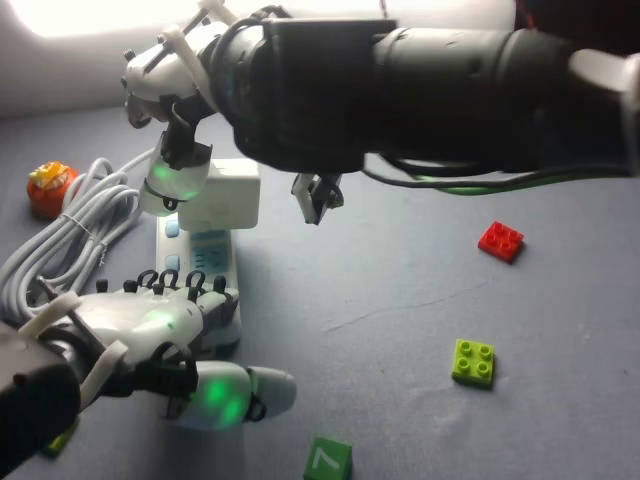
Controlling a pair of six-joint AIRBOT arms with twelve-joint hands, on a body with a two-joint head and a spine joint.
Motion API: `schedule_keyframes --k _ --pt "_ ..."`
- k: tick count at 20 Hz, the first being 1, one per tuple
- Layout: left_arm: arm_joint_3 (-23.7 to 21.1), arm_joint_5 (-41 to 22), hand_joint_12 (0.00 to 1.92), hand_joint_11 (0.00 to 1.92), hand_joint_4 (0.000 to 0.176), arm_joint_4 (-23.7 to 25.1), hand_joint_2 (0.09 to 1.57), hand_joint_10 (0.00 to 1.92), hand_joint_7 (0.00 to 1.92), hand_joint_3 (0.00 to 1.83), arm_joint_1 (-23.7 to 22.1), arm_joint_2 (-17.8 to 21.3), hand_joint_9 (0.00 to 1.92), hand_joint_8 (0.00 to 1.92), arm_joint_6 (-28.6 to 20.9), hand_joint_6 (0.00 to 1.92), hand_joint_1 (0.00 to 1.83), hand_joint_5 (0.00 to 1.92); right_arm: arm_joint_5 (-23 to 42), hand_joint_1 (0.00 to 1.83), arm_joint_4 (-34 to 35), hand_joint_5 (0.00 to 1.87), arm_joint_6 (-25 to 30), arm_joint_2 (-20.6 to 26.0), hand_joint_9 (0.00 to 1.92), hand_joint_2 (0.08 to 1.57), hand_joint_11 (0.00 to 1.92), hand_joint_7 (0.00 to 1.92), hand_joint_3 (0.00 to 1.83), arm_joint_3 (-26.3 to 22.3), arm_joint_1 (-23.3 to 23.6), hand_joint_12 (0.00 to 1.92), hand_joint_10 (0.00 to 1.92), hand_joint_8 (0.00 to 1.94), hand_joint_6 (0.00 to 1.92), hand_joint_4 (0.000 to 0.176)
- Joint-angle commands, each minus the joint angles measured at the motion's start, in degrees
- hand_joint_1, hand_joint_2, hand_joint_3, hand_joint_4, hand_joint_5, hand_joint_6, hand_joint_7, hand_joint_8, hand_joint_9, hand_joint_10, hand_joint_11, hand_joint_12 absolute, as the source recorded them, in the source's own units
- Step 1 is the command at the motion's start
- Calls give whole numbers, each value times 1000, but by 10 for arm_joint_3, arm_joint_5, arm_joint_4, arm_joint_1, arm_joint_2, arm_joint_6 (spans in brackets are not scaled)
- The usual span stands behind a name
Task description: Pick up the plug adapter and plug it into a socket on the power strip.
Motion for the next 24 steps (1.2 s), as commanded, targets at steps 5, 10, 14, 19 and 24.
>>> schedule_keyframes --k 5,10,14,19,24 --pt "7 35 62 77 0 26 1135 20 258 0 -35 12 213 12 4 8 0 177 25 603 -22 435 6 102 497 940 25 505 5 -102 23 1045 10 5 1 0" --pt "9 55 862 0 0 26 1171 578 276 4 -59 33 396 770 10 278 0 426 64 595 -26 553 5 227 611 923 137 635 0 -217 29 1194 266 136 37 0" --pt "10 69 1872 0 0 26 1172 1849 99 0 -74 57 98 1833 15 1651 54 96 99 526 -25 201 5 313 223 904 111 204 0 -284 19 1537 1393 1335 1110 0" --pt "23 114 1921 162 0 26 1148 1921 102 0 -129 80 139 1921 65 1921 84 128 130 549 -23 0 11 368 177 851 273 2 0 -324 14 1919 1918 1938 1911 0" --pt "26 114 1921 897 0 26 1181 1921 1088 0 -180 100 994 1921 103 1896 0 995 148 462 -22 197 20 382 318 866 481 176 4 -319 -9 1921 1921 1941 1921 0"
